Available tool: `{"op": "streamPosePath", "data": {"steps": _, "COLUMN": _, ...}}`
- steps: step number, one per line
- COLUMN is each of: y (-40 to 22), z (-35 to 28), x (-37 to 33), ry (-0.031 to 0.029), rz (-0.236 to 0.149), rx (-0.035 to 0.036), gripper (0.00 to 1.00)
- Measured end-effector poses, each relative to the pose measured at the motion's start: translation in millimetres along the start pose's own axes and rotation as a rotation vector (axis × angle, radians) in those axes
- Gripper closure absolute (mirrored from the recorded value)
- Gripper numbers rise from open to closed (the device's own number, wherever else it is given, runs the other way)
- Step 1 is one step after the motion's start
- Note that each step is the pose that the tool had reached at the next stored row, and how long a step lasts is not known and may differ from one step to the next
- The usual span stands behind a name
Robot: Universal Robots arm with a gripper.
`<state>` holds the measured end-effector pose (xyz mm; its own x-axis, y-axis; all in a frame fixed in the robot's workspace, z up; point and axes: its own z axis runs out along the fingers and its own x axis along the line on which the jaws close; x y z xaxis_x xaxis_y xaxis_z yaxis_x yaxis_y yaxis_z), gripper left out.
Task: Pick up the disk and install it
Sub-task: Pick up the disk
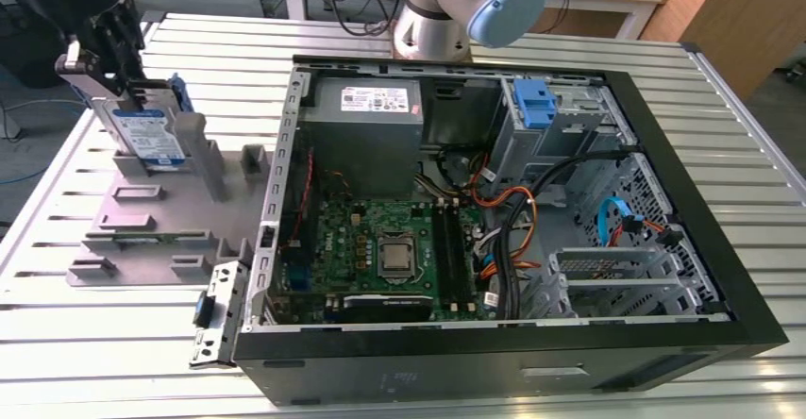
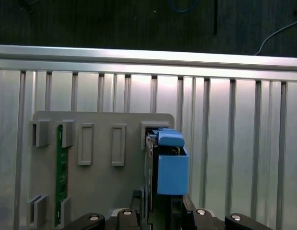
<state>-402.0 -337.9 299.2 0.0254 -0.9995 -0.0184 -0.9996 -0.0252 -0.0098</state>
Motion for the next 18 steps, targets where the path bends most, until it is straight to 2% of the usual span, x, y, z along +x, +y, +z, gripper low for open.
{"op": "streamPosePath", "data": {"steps": 1, "y": 0.0, "z": 0.0, "x": 0.0, "ry": 0.0000, "rz": 0.000, "rx": -0.0001, "gripper": 0.58}}
{"op": "streamPosePath", "data": {"steps": 10, "y": 0.0, "z": -2.5, "x": 0.0, "ry": 0.0001, "rz": 0.003, "rx": -0.0002, "gripper": 0.58}}
{"op": "streamPosePath", "data": {"steps": 11, "y": -0.2, "z": -2.6, "x": 0.0, "ry": 0.0002, "rz": 0.003, "rx": -0.0043, "gripper": 0.58}}
{"op": "streamPosePath", "data": {"steps": 12, "y": -0.5, "z": -2.6, "x": 0.0, "ry": 0.0000, "rz": 0.003, "rx": -0.0120, "gripper": 0.58}}
{"op": "streamPosePath", "data": {"steps": 18, "y": -0.5, "z": -3.7, "x": -0.1, "ry": 0.0000, "rz": 0.003, "rx": -0.0123, "gripper": 0.58}}
